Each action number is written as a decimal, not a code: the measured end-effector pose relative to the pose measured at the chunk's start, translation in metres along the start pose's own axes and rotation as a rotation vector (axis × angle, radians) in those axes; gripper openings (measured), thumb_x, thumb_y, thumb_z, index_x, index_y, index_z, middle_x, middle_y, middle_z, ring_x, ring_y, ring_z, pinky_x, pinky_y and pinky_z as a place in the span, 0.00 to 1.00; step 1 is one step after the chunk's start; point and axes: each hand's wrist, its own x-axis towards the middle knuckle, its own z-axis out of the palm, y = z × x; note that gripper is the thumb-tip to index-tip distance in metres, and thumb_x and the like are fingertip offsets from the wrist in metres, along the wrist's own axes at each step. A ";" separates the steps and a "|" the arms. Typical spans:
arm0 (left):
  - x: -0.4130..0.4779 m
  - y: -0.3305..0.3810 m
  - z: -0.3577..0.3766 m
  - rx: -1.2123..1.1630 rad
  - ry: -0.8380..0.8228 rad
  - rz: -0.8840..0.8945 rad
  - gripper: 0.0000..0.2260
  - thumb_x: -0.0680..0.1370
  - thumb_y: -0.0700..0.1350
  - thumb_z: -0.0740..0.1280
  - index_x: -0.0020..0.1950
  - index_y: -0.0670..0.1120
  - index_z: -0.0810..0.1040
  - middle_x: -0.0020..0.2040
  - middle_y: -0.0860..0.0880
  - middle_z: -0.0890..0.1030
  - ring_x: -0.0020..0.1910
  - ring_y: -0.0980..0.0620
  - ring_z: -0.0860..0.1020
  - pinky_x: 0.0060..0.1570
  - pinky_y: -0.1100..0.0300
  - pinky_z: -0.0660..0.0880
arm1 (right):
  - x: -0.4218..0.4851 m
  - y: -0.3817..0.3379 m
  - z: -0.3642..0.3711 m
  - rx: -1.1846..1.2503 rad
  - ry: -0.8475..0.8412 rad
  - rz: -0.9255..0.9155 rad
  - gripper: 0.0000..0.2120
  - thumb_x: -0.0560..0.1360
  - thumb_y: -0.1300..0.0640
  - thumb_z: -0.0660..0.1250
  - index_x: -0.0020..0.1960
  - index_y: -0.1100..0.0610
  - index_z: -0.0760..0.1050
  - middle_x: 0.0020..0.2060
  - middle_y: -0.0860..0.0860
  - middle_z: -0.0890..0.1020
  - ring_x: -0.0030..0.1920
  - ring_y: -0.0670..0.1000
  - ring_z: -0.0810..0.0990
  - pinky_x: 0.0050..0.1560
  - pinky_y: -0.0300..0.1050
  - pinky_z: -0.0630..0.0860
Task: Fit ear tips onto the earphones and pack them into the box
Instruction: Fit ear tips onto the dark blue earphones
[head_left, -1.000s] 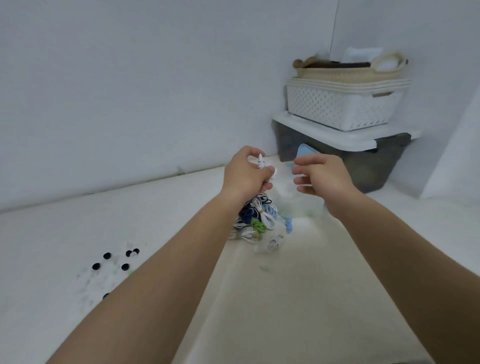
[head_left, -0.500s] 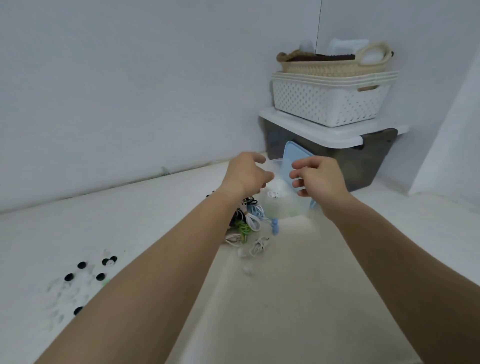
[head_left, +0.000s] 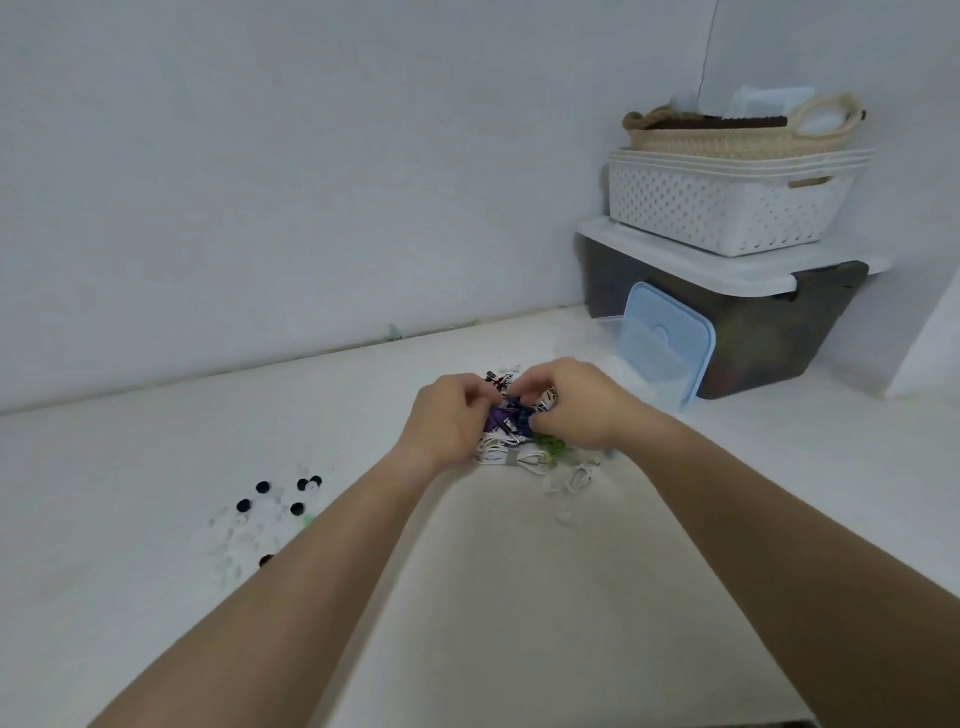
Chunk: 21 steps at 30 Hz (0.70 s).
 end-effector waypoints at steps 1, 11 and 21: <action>-0.003 -0.003 -0.001 -0.041 -0.001 -0.006 0.10 0.78 0.36 0.65 0.50 0.49 0.83 0.45 0.52 0.84 0.42 0.54 0.79 0.40 0.69 0.70 | 0.000 -0.002 0.005 -0.058 -0.021 -0.013 0.18 0.71 0.62 0.72 0.59 0.49 0.82 0.49 0.46 0.81 0.43 0.43 0.77 0.41 0.30 0.71; -0.014 -0.021 0.002 -0.125 0.046 -0.019 0.15 0.72 0.37 0.73 0.56 0.50 0.80 0.48 0.54 0.83 0.42 0.57 0.78 0.43 0.69 0.73 | 0.013 -0.003 0.011 -0.038 0.224 0.047 0.10 0.72 0.54 0.76 0.52 0.55 0.83 0.45 0.52 0.84 0.45 0.52 0.81 0.49 0.46 0.77; -0.011 -0.017 0.000 -0.165 0.029 -0.092 0.06 0.74 0.42 0.74 0.49 0.52 0.85 0.42 0.55 0.81 0.40 0.55 0.78 0.41 0.69 0.71 | 0.011 -0.028 -0.015 0.790 0.257 0.123 0.08 0.83 0.54 0.64 0.54 0.57 0.79 0.45 0.51 0.82 0.39 0.47 0.81 0.38 0.44 0.83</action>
